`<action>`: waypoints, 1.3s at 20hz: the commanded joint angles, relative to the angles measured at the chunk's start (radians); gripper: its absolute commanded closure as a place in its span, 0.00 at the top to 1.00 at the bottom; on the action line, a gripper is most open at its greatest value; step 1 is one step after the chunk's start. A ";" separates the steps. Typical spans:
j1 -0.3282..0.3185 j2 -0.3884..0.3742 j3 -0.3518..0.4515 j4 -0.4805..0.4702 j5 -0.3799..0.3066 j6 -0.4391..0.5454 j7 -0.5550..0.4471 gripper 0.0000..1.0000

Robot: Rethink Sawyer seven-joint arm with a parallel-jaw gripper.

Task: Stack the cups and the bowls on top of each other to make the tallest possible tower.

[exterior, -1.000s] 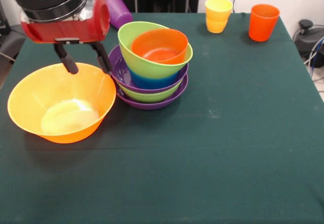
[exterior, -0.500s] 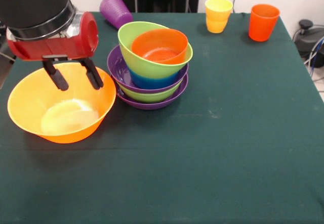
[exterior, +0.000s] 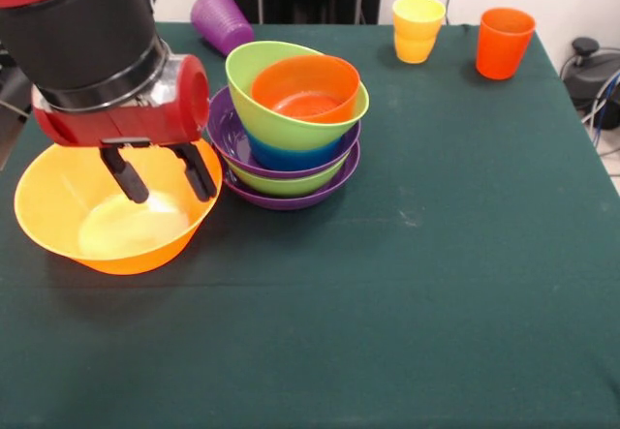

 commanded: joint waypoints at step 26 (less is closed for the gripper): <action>0.066 0.003 -0.177 0.012 -0.085 0.090 -0.091 1.00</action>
